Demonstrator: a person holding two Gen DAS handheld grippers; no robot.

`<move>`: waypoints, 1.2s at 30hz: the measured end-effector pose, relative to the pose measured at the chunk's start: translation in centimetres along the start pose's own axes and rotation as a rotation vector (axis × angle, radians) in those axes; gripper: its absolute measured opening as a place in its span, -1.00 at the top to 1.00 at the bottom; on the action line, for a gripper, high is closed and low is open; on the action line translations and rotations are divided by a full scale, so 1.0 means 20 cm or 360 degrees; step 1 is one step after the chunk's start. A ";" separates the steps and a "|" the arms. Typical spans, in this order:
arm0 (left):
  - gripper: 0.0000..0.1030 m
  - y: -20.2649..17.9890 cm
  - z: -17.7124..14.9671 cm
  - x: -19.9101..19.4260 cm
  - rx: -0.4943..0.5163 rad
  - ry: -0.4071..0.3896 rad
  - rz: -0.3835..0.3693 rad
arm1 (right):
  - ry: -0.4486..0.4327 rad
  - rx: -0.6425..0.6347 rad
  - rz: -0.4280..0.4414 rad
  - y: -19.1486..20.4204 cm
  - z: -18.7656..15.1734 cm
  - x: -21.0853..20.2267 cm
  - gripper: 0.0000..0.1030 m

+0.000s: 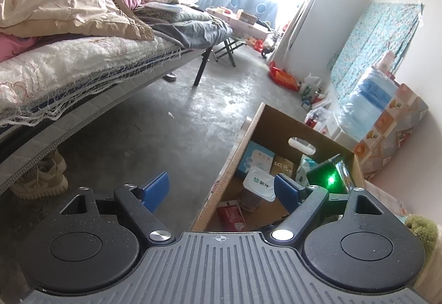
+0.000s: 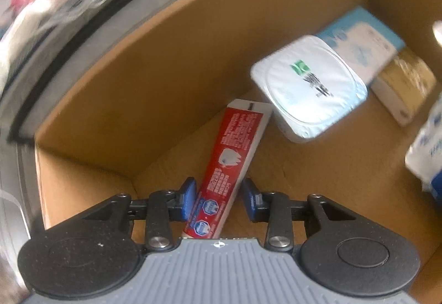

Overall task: Organize soft objects
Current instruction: 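Lower the toothpaste tube into the box beside the yogurt cup, then open the right tool, releasing the toothpaste tube in the box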

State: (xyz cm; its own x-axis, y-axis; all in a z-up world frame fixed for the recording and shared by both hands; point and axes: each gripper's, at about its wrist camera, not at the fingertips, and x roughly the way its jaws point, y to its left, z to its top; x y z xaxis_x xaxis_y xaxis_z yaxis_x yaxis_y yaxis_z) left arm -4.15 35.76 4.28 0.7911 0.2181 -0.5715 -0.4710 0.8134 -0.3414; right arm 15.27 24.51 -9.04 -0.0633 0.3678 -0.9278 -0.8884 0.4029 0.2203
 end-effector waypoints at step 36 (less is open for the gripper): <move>-0.63 0.03 0.02 0.02 -0.0003 -0.0001 -0.0004 | -0.0004 -0.0080 0.0548 -0.06 0.09 0.02 0.07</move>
State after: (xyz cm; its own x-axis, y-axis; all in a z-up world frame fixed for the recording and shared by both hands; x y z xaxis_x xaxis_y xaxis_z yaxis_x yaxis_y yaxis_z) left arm -3.93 36.56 4.24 0.7925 0.2163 -0.5702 -0.4696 0.8130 -0.3442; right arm 17.20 25.58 -9.07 -0.3623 0.4769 -0.8008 -0.8364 0.2128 0.5052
